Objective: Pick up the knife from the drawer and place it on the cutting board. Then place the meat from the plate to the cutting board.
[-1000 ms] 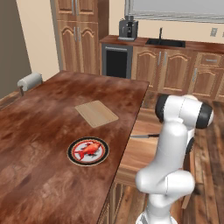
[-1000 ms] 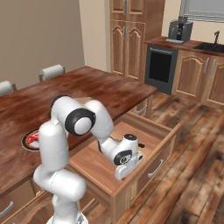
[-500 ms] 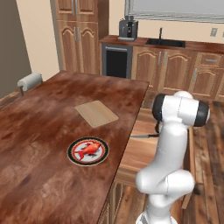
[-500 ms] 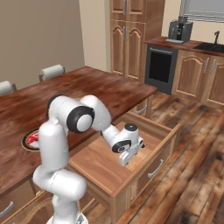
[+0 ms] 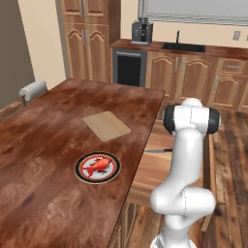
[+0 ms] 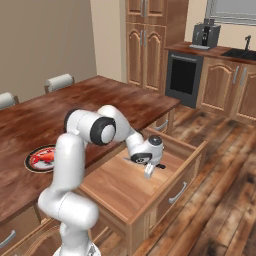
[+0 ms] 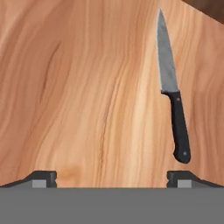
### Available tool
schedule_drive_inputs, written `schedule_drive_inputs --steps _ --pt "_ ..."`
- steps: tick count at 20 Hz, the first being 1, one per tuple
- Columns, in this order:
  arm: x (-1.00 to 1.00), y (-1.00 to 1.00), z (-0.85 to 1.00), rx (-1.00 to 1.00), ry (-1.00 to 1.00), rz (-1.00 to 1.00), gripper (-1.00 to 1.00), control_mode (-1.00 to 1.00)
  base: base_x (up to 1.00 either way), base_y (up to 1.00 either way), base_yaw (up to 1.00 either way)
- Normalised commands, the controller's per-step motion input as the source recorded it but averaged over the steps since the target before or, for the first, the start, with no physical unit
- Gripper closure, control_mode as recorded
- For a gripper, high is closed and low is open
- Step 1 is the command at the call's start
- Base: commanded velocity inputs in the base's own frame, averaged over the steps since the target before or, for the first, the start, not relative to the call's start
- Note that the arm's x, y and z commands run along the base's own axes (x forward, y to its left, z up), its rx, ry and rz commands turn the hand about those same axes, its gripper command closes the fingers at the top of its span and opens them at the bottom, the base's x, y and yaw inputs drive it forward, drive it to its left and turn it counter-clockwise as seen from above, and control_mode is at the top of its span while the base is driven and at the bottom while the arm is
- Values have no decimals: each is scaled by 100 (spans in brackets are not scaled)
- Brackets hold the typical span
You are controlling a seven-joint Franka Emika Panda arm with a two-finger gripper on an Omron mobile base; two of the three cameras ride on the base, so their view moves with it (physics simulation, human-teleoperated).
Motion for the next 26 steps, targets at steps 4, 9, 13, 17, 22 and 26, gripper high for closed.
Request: schedule_drive_inputs --steps 4,9,13,17,22,26 --pt "39 -19 -6 0 -1 17 -100 -100 0 0 0" --pt "50 -2 -7 0 0 3 -100 -100 0 0 0" --pt "61 11 -15 -2 3 0 -100 -100 0 0 0" --pt "55 9 -18 -2 4 0 -100 -100 0 0 0" --pt "51 3 -21 0 6 0 -100 -100 0 0 0" --pt "38 0 -18 0 11 1 -100 -100 0 0 0"
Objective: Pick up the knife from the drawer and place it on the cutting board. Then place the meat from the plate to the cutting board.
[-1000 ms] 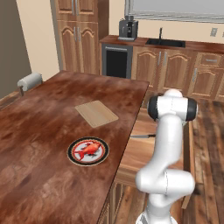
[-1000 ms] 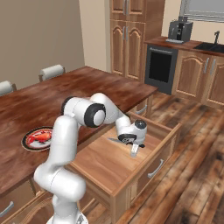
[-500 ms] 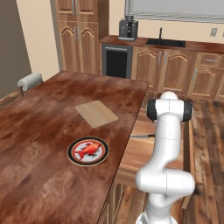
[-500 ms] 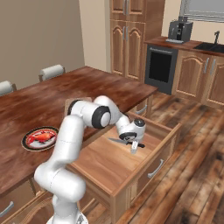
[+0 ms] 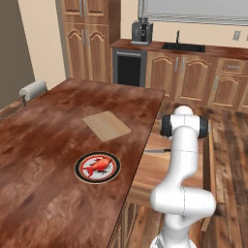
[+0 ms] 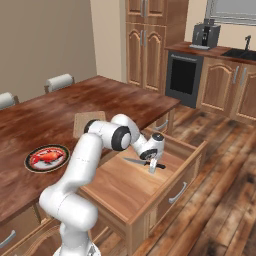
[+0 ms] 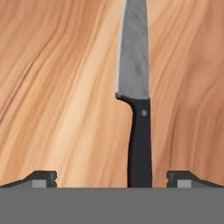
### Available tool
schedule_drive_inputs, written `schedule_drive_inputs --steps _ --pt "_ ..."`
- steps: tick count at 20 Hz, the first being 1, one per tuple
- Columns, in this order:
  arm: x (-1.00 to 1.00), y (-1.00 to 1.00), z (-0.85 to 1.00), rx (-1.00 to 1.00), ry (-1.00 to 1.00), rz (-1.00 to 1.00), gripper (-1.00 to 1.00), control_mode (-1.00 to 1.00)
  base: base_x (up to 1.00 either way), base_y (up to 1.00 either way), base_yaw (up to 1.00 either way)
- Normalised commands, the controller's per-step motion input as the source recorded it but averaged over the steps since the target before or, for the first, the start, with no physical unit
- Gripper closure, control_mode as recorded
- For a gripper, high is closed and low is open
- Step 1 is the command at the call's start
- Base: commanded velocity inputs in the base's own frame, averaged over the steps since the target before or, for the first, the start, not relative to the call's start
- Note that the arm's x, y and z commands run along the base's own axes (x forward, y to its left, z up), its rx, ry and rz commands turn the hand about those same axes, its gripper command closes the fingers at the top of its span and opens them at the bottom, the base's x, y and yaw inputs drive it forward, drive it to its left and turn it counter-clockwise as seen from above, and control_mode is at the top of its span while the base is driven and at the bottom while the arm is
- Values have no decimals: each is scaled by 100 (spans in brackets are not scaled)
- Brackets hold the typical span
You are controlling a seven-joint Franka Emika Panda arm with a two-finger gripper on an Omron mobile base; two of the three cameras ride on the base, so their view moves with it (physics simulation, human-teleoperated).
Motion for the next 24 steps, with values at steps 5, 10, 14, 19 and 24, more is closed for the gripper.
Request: schedule_drive_inputs --steps 5,10,14,19,24 --pt "20 0 -28 0 13 2 -100 -100 0 0 0" --pt "23 0 -31 0 14 3 -100 -100 0 0 0" --pt "17 0 -42 0 9 3 -100 -100 0 0 0" --pt "13 0 -44 0 4 5 -100 -100 0 0 0" --pt "7 0 -53 0 0 5 100 -100 0 0 0"
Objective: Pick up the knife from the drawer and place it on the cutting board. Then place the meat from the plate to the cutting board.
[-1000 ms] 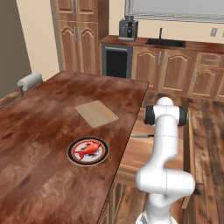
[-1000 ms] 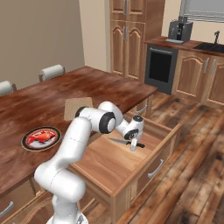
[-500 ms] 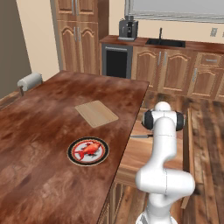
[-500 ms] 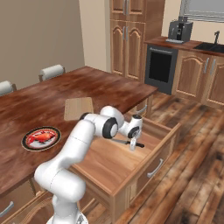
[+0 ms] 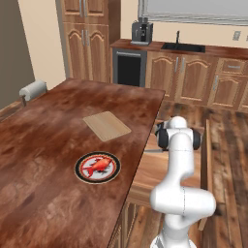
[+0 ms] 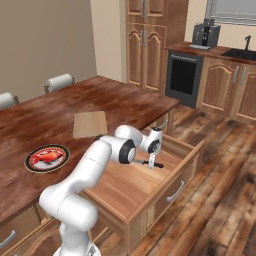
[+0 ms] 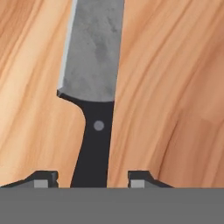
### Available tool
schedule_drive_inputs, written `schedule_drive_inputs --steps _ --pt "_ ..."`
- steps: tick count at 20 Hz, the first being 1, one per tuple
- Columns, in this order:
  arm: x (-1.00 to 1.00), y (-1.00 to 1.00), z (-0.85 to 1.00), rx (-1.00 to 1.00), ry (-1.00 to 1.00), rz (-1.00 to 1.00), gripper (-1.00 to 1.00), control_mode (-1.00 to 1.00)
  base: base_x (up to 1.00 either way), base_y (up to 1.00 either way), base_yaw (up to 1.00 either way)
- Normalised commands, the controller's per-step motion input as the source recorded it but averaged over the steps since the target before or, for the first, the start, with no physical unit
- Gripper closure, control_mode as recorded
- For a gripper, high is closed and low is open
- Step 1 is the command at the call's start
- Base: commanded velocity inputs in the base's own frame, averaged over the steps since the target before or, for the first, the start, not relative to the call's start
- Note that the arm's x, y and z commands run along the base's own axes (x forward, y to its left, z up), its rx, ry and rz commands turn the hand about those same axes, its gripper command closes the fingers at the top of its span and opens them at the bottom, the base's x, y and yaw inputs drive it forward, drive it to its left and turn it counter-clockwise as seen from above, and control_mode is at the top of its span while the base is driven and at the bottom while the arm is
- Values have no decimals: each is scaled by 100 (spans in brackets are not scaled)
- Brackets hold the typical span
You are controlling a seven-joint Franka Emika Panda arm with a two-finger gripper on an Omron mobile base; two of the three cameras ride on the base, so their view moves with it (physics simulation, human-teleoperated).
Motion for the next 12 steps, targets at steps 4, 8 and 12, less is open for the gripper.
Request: schedule_drive_inputs --steps 4,8,12 --pt "-13 -2 -62 0 -1 2 100 -100 0 0 0" --pt "-40 -2 -49 3 -20 0 100 -100 0 0 0" --pt "-63 0 -43 2 -34 0 100 -100 0 0 0"
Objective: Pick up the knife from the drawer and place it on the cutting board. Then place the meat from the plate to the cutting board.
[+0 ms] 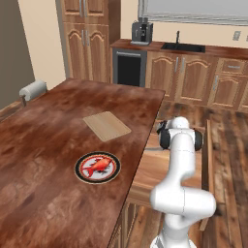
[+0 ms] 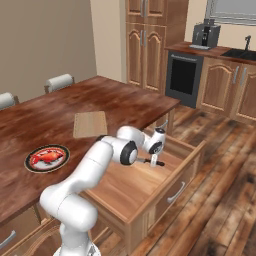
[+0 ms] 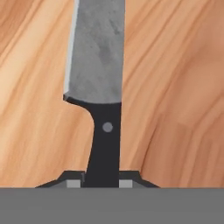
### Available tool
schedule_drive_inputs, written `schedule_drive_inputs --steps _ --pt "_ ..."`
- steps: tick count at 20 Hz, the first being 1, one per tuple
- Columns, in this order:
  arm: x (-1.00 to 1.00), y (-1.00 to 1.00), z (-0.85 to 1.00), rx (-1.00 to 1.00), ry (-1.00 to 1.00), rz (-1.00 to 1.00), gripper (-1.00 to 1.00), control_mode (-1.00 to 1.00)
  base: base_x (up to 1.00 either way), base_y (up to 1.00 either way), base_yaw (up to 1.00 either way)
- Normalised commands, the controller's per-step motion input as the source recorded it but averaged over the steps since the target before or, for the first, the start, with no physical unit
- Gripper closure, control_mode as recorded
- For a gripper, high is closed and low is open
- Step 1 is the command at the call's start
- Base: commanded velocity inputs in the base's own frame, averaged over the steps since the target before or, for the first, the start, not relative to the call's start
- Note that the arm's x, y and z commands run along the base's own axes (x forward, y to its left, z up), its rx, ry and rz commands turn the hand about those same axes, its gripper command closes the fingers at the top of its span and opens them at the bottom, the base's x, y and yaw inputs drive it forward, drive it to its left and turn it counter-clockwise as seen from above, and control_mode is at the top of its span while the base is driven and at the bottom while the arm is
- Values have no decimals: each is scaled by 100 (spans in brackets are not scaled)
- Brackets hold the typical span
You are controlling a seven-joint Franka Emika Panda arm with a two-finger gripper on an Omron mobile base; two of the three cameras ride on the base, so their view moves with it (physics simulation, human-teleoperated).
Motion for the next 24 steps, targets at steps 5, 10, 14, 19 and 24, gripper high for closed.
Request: schedule_drive_inputs --steps 5,10,14,19,24 --pt "-59 -1 3 0 -25 0 100 -100 0 0 0" --pt "-54 -2 49 0 -17 -1 100 -100 0 0 0" --pt "-35 -1 89 -5 -10 -4 100 -100 0 0 0" --pt "-34 -8 93 -11 0 -7 100 -100 0 0 0" --pt "-26 -1 93 -11 0 -6 100 -100 0 0 0"
